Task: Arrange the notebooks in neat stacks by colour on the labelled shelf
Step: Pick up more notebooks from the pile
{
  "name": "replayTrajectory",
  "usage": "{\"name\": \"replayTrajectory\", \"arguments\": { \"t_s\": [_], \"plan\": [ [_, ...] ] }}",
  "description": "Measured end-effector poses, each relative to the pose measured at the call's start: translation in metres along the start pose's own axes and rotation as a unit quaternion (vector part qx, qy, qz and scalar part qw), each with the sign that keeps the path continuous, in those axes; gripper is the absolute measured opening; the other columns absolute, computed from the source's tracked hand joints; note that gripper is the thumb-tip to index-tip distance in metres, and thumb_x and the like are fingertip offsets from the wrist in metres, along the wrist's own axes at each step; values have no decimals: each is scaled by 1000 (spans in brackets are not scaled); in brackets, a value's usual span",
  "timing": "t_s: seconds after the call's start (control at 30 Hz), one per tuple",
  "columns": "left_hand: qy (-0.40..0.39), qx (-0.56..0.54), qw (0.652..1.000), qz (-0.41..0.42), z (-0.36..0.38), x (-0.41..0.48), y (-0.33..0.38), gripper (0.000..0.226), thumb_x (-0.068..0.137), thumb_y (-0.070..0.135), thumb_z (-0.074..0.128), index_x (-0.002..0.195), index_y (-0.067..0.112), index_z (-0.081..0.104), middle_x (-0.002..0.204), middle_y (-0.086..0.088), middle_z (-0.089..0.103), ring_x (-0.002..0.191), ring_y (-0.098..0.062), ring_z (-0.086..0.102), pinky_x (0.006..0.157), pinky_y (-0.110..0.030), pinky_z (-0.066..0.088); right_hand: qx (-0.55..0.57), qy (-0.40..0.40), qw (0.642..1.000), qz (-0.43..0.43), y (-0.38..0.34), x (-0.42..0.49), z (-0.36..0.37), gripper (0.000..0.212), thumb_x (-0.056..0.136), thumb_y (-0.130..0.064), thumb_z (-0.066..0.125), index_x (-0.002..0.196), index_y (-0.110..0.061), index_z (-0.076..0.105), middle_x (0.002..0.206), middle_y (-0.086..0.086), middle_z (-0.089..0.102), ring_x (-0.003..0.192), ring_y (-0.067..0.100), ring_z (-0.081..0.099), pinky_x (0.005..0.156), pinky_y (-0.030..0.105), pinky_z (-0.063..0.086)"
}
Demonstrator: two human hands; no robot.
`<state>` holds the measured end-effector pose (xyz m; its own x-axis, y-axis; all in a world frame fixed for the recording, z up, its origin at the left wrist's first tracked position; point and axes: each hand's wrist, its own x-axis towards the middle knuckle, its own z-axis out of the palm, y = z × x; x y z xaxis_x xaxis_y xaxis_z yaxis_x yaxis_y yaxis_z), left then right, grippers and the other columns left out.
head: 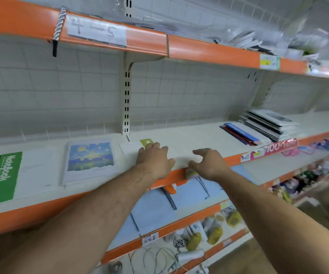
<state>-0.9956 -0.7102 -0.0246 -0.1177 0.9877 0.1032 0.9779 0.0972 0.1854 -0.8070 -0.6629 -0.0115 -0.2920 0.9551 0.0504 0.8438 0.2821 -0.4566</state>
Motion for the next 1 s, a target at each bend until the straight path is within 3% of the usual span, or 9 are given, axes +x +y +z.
{"name": "replayTrajectory", "arguments": {
  "t_s": [0.1, 0.2, 0.33, 0.63, 1.0],
  "plan": [
    [-27, 1, 997, 68, 13, 2, 30, 65, 100, 58, 33, 156, 26, 23, 163, -3, 21, 149, -26, 18, 120, -49, 15, -114, 11, 993, 17, 26, -28, -8, 69, 92, -57, 56, 149, -22, 43, 158, 5, 35, 146, 23, 30, 117, 36, 28],
    [-66, 12, 991, 119, 26, 5, 64, 68, 101, 60, 26, 159, 28, 13, 166, 1, 10, 152, -24, 7, 121, -51, 7, -201, -10, 977, 63, 55, -59, -21, 75, 94, -68, 41, 156, -27, 29, 164, 3, 22, 151, 24, 15, 120, 47, 21],
    [-102, 17, 976, 190, 34, -2, 117, 68, 102, 60, 21, 160, 27, 8, 167, 1, 5, 153, -24, -1, 122, -53, 0, -229, -30, 964, 133, 97, -95, -41, 76, 95, -73, 27, 158, -32, 17, 166, 1, 12, 153, 25, 5, 121, 54, 11],
    [-134, 56, 953, 265, 64, 4, 243, 71, 99, 65, 15, 160, 30, 3, 168, 2, -1, 153, -22, -6, 120, -57, -4, -223, 0, 956, 191, 200, -139, -83, 76, 93, -75, 22, 158, -36, 15, 167, -1, 8, 153, 24, 2, 120, 53, 5],
    [-119, 36, 958, 260, 92, 38, 420, 69, 100, 61, 14, 160, 29, 5, 167, 3, 3, 154, -21, -3, 122, -55, -4, -212, 22, 961, 176, 358, -140, -170, 73, 95, -72, 23, 158, -36, 17, 166, 0, 14, 153, 26, 8, 121, 54, 12]
  ]
}}
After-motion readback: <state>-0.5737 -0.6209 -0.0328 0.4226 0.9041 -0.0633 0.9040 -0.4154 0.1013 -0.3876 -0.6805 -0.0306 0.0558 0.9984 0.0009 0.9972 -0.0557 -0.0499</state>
